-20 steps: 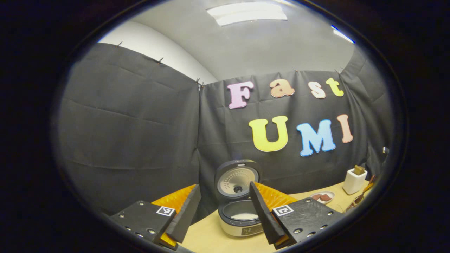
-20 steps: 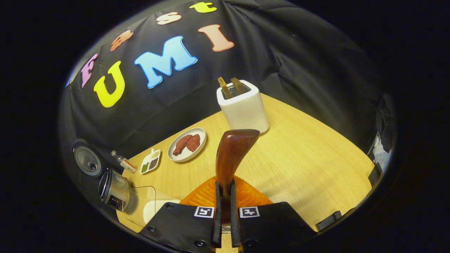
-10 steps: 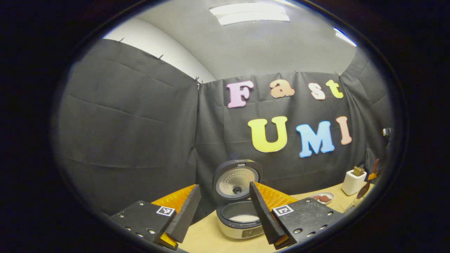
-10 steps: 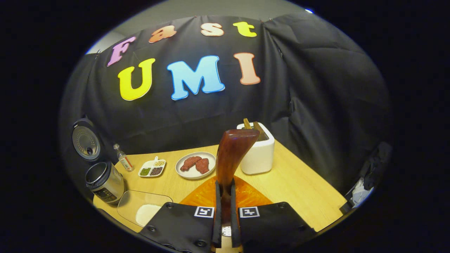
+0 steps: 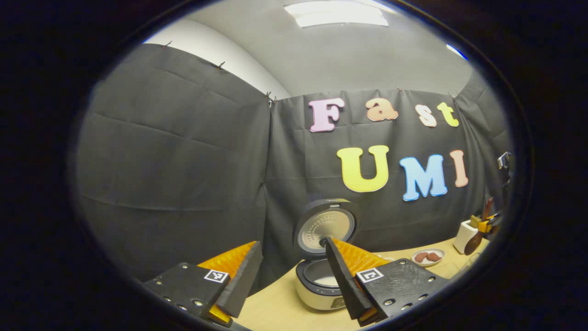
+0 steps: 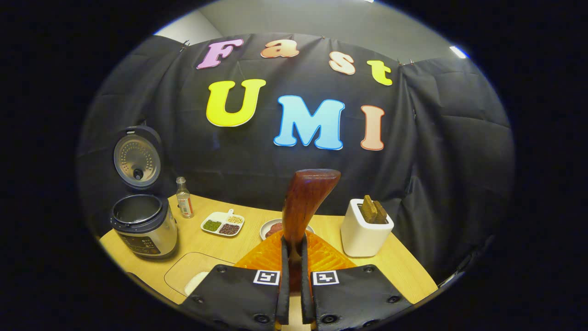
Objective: Close the left gripper, press the button to open the rice cooker; take a wooden spoon from the chopstick holder with the right hand, scoop a spoonful of rice and pour it into the rice cooker, then put the wooden spoon back into the chopstick holder.
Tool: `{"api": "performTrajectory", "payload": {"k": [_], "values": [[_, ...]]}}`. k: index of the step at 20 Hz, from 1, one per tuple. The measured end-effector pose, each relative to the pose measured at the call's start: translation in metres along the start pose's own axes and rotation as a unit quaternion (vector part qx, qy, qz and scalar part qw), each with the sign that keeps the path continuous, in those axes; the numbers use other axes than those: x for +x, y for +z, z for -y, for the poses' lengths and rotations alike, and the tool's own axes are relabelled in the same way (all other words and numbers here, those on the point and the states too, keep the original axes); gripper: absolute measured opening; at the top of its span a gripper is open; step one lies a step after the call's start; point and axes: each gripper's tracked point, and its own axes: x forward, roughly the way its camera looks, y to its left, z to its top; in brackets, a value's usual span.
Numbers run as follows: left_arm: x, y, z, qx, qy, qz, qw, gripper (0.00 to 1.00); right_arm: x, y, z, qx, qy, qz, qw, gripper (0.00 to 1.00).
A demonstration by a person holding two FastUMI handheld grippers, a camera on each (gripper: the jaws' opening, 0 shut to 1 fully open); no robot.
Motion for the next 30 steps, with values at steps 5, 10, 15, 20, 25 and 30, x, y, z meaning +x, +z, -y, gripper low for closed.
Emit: {"api": "performTrajectory", "payload": {"k": [5, 10, 15, 20, 25, 30], "values": [[0.012, -0.009, -0.026, 0.008, 0.01, -0.006, 1.0, 0.83, 0.007, -0.024, -0.053, -0.02, 0.03, -0.018, 0.999, 0.12], [0.025, -0.019, -0.042, 0.021, 0.011, -0.016, 1.0, 0.83, 0.019, -0.063, -0.085, -0.079, 0.032, -0.034, 0.996, 0.12], [0.031, -0.028, -0.051, 0.027, 0.012, -0.023, 0.999, 0.83, 0.038, -0.097, -0.096, -0.149, 0.01, -0.045, 0.988, 0.12], [0.035, -0.034, -0.053, 0.029, 0.014, -0.029, 0.999, 0.83, 0.049, -0.125, -0.118, -0.119, 0.024, -0.079, 0.989, 0.12], [0.037, -0.032, -0.049, 0.029, 0.012, -0.025, 0.999, 0.83, 0.046, -0.13, -0.149, -0.041, 0.077, -0.103, 0.991, 0.12], [0.034, -0.032, -0.043, 0.033, 0.01, -0.024, 0.999, 0.83, 0.038, -0.131, -0.155, 0.078, 0.123, -0.138, 0.98, 0.12]]}}
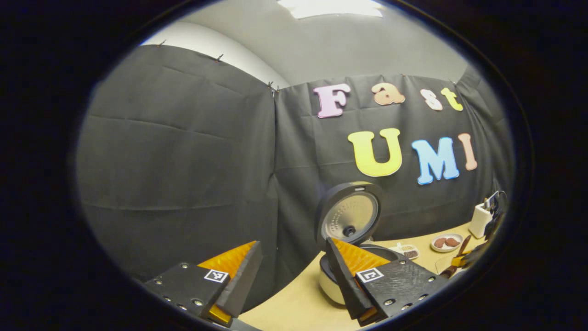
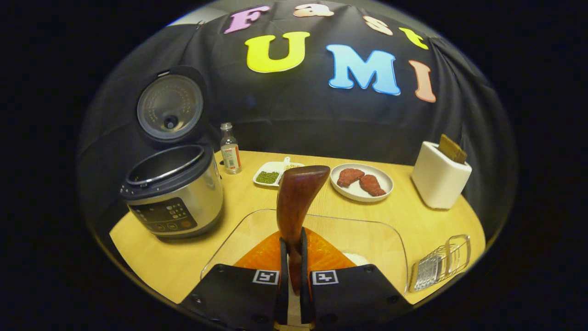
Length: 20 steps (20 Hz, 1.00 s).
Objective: Close the left gripper, press the button to open the rice cooker; take a wooden spoon from the chopstick holder with the right hand, scoop a spoonful of rice and pour it into the rice cooker, then put the wooden spoon back into the chopstick holder.
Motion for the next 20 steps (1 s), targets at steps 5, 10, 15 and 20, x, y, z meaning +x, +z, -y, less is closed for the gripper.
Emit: {"api": "performTrajectory", "payload": {"k": [5, 10, 15, 20], "values": [[-0.003, 0.013, 0.009, 0.001, -0.004, 0.01, 1.0, 0.83, -0.003, -0.001, 0.014, 0.147, 0.034, -0.035, 0.988, 0.12], [-0.004, 0.025, 0.016, 0.009, -0.008, 0.023, 1.0, 0.84, -0.005, -0.006, 0.043, 0.293, 0.066, -0.058, 0.952, 0.12], [-0.005, 0.032, 0.019, 0.008, -0.007, 0.03, 0.999, 0.87, -0.015, 0.009, 0.06, 0.382, 0.087, -0.05, 0.919, 0.12], [-0.005, 0.027, 0.02, -0.001, -0.006, 0.028, 1.0, 0.84, -0.027, 0.043, 0.053, 0.447, 0.123, -0.033, 0.885, 0.09]]}}
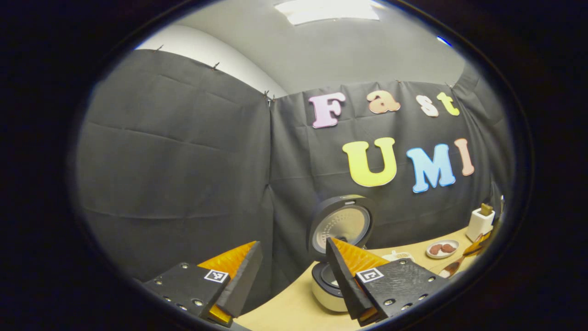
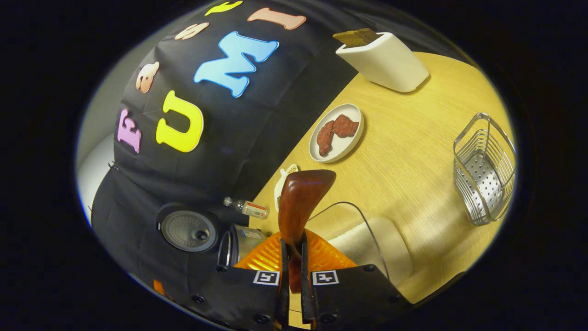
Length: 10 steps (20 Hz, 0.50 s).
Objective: Close the left gripper, press the button to open the rice cooker; take a wooden spoon from the chopstick holder with the right hand, scoop a spoonful of rice and pour it into the rice cooker, then put the wooden spoon back into the chopstick holder.
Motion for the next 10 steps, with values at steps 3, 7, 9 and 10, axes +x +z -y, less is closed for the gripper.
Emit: {"api": "performTrajectory", "payload": {"k": [3, 7, 9, 10], "values": [[0.0, -0.003, -0.007, -0.002, 0.005, -0.001, 1.0, 0.84, 0.005, 0.008, -0.026, 0.021, 0.027, 0.003, 0.999, 0.12], [-0.003, -0.005, -0.026, -0.007, 0.018, -0.002, 1.0, 0.87, 0.017, 0.006, -0.073, 0.024, 0.064, -0.002, 0.998, 0.12], [-0.003, -0.006, -0.038, -0.008, 0.028, -0.003, 1.0, 0.85, 0.024, 0.001, -0.095, 0.023, 0.083, -0.009, 0.996, 0.12], [-0.004, -0.008, -0.044, -0.009, 0.032, -0.003, 0.999, 0.84, 0.028, -0.004, -0.108, 0.02, 0.091, -0.014, 0.996, 0.12]]}}
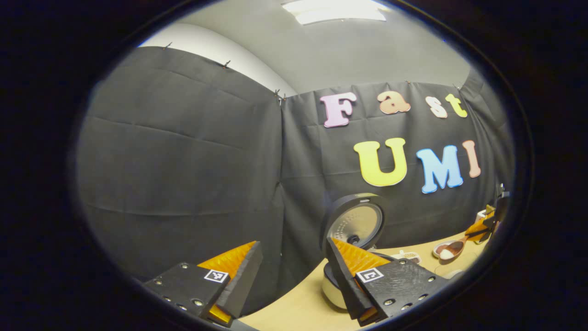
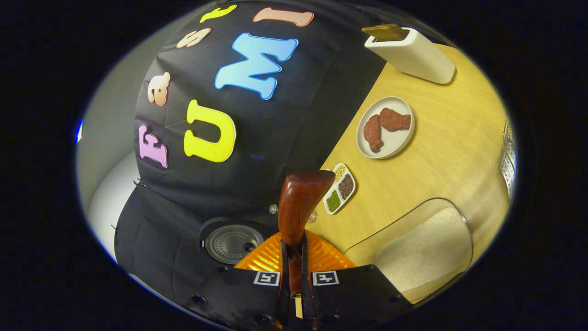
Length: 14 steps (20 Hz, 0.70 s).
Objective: Close the left gripper, press the button to open the rice cooker; take a wooden spoon from the chopstick holder with the right hand, scoop a spoonful of rice and pour it into the rice cooker, then put the wooden spoon back into the chopstick holder.
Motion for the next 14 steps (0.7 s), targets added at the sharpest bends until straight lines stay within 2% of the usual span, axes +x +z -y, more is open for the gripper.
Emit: {"api": "performTrajectory", "payload": {"k": [5, 6, 7, 8, 12, 14], "values": [[-0.005, -0.006, -0.031, -0.001, 0.028, -0.004, 1.0, 0.87, 0.039, -0.031, -0.036, -0.02, 0.026, -0.029, 0.999, 0.12], [-0.008, -0.007, -0.038, 0.0, 0.033, -0.006, 0.999, 0.87, 0.047, -0.04, -0.043, -0.02, 0.03, -0.037, 0.999, 0.08], [-0.009, -0.009, -0.044, 0.0, 0.038, -0.008, 0.999, 0.87, 0.056, -0.048, -0.05, -0.021, 0.035, -0.043, 0.998, 0.12], [-0.012, -0.009, -0.05, 0.002, 0.044, -0.009, 0.999, 0.83, 0.063, -0.055, -0.056, -0.024, 0.04, -0.049, 0.998, 0.11], [-0.018, -0.017, -0.076, 0.005, 0.068, -0.017, 0.998, 0.87, 0.099, -0.09, -0.077, -0.055, 0.049, -0.069, 0.995, 0.11], [-0.022, -0.019, -0.086, 0.007, 0.078, -0.021, 0.997, 0.86, 0.117, -0.107, -0.085, -0.072, 0.052, -0.076, 0.993, 0.12]]}}
